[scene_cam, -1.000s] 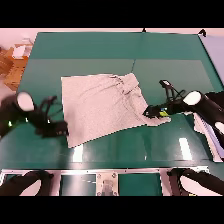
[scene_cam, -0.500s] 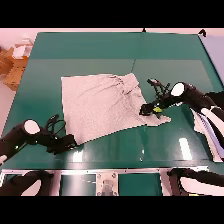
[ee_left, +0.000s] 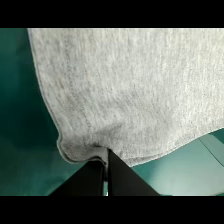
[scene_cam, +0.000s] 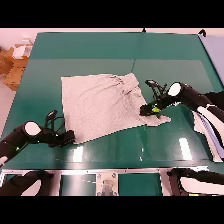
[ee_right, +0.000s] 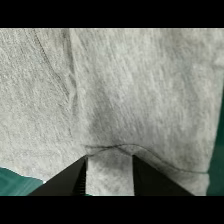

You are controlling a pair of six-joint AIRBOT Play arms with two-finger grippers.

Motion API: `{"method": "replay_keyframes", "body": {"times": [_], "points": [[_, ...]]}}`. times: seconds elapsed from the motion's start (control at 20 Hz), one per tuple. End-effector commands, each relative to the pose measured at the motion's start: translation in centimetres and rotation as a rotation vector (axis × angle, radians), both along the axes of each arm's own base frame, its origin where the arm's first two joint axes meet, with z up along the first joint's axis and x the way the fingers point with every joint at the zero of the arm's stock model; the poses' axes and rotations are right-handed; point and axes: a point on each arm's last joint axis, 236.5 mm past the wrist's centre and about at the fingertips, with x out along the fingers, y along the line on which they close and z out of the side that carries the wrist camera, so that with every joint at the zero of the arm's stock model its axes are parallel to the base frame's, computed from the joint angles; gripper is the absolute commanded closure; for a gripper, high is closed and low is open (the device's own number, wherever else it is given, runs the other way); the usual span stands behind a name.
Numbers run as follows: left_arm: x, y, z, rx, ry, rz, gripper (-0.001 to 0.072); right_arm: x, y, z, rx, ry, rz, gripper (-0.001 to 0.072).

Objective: Fold the shirts.

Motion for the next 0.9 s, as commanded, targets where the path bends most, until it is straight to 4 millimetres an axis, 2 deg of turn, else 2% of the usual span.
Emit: {"method": "replay_keyframes", "body": {"times": [0.0,0.05,0.15,0.2,0.25,0.3,0.35,0.6,0.65,0.7,0.75,0.8,0.85], "points": [[-0.4,0.0,0.0,-0.002,0.014,-0.013,0.0685,0.0,1.2,0.1,0.052,0.018,-0.024,0.0454],[-0.4,-0.1,0.1,-0.003,0.013,-0.011,0.0686,0.1,1.3,0.2,0.056,0.016,-0.025,0.0503],[-0.4,-0.1,0.1,-0.003,0.012,-0.011,0.0686,0.3,1.3,0.4,0.058,0.01,-0.025,0.051],[-0.3,-0.1,0.1,-0.002,0.01,-0.015,0.0686,0.3,1.3,0.4,0.058,0.012,-0.026,0.0542],[-0.4,-0.1,0.1,-0.003,0.008,-0.021,0.0685,0.1,1.4,0.4,0.059,0.017,-0.023,0.0476],[-0.4,-0.1,0.1,-0.004,0.007,-0.027,0.0685,0.0,1.3,0.4,0.058,0.022,-0.02,0.0279],[-0.5,-0.1,0.1,-0.004,0.01,-0.029,0.0685,-0.1,1.2,0.3,0.049,0.025,-0.015,0.0234],[-0.4,-0.4,0.2,-0.018,0.002,-0.037,0.0685,-1.2,0.7,-1.7,-0.102,0.052,0.046,0.0255],[-0.4,-0.5,0.3,-0.023,0.0,-0.04,0.0685,-1.2,0.7,-1.9,-0.136,0.05,0.053,0.0338],[-0.4,-0.6,0.3,-0.024,-0.002,-0.044,0.0686,-1.1,0.9,-1.9,-0.158,0.044,0.049,0.0364],[-0.4,-0.5,0.3,-0.024,-0.002,-0.045,0.0686,-0.7,1.2,-1.4,-0.162,0.031,0.049,0.0472],[-0.4,-0.6,0.3,-0.024,-0.001,-0.046,0.0686,-0.4,1.5,-0.9,-0.16,0.024,0.05,0.0655],[-0.5,-0.6,0.3,-0.025,0.001,-0.051,0.0685,-0.1,1.6,-0.3,-0.157,0.025,0.039,0.0696]]}}
